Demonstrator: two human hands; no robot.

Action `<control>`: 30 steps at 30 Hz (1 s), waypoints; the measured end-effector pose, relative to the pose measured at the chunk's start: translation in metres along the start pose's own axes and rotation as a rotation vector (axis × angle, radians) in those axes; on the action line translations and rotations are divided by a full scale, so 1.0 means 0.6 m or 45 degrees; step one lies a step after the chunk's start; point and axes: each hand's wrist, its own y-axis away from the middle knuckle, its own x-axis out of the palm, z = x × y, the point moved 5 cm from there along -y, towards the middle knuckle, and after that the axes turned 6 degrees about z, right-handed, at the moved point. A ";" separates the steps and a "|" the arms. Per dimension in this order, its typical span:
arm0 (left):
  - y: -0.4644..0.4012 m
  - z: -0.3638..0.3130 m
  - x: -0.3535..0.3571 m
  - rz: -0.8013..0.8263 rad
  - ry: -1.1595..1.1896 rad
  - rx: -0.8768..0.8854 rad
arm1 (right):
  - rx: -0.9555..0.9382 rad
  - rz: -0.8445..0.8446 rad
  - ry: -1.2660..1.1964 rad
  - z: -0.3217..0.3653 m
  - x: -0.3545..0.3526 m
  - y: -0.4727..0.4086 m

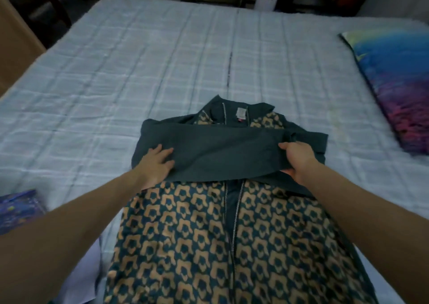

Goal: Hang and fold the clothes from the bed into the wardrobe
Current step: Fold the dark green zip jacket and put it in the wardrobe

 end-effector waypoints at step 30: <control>-0.235 -0.160 -0.066 -0.583 -0.418 0.199 | -1.024 -0.310 1.817 0.060 -0.014 -0.163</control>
